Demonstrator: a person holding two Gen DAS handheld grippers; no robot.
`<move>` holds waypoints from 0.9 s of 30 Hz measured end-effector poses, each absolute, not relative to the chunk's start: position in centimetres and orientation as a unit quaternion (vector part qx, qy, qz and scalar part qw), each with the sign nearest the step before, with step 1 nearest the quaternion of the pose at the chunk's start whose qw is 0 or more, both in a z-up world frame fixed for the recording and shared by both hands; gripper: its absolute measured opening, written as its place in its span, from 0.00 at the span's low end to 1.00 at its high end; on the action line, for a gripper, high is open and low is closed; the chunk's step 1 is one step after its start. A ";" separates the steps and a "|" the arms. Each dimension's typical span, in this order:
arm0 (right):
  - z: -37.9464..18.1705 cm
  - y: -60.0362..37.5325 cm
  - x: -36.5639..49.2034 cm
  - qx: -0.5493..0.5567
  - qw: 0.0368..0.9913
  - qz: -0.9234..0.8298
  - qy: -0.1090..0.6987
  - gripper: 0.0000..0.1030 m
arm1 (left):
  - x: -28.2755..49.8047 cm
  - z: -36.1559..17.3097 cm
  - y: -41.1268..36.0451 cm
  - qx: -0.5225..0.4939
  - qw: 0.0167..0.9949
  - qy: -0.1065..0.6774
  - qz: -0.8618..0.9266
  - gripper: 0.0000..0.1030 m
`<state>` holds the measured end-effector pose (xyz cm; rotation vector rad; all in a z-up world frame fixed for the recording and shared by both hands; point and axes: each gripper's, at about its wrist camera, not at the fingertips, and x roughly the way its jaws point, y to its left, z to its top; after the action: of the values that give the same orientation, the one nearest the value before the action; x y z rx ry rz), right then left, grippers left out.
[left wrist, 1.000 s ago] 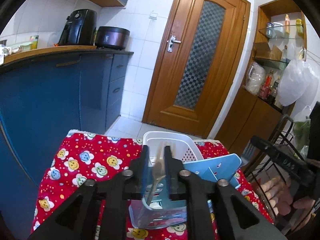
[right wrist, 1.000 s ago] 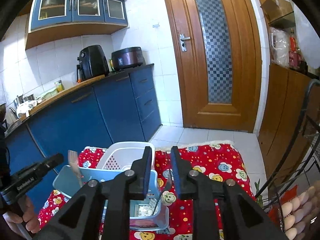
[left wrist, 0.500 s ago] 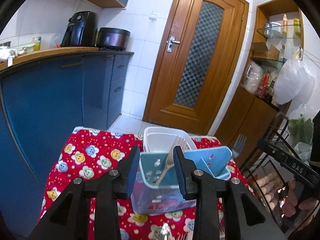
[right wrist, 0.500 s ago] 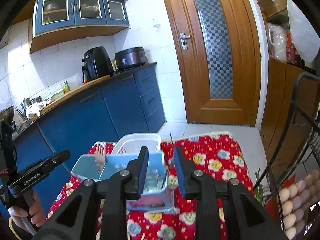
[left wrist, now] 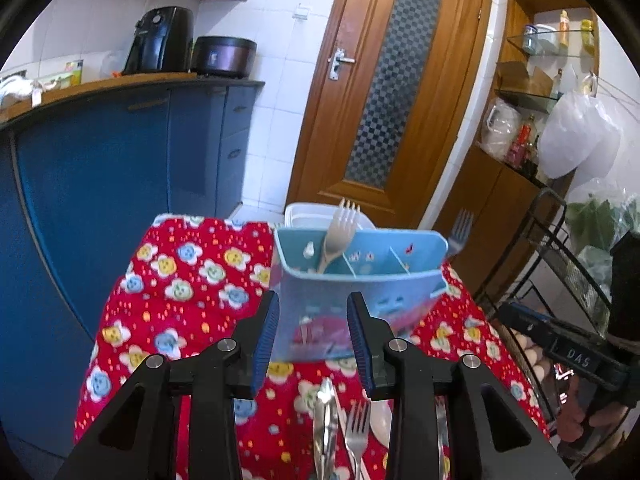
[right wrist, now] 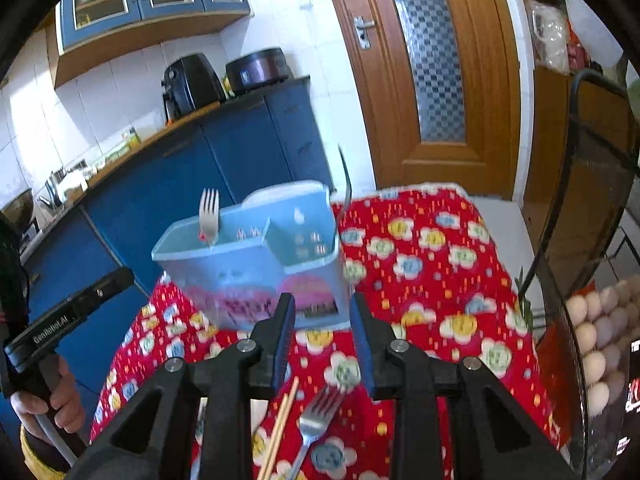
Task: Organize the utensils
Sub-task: 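Open the left tool over the holder while the right tool releases its fork, then lower the left tool onto a silver knife while the right tool lowers onto a fork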
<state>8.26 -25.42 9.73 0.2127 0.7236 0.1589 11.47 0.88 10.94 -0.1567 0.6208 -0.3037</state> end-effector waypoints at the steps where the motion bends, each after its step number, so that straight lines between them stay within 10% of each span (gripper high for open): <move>1: 9.4 -25.4 8.0 0.104 0.925 0.078 0.358 0.30 | 11.3 10.7 0.9 -0.077 0.937 0.308 -0.149 0.35; 27: 1.5 -26.6 6.5 0.214 0.845 0.100 0.479 0.34 | 9.3 3.9 0.7 -0.075 0.904 0.399 -0.133 0.35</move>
<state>6.51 -26.56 1.50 0.4525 1.0098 0.2117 9.25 0.75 3.92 -0.1559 0.8252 -0.2745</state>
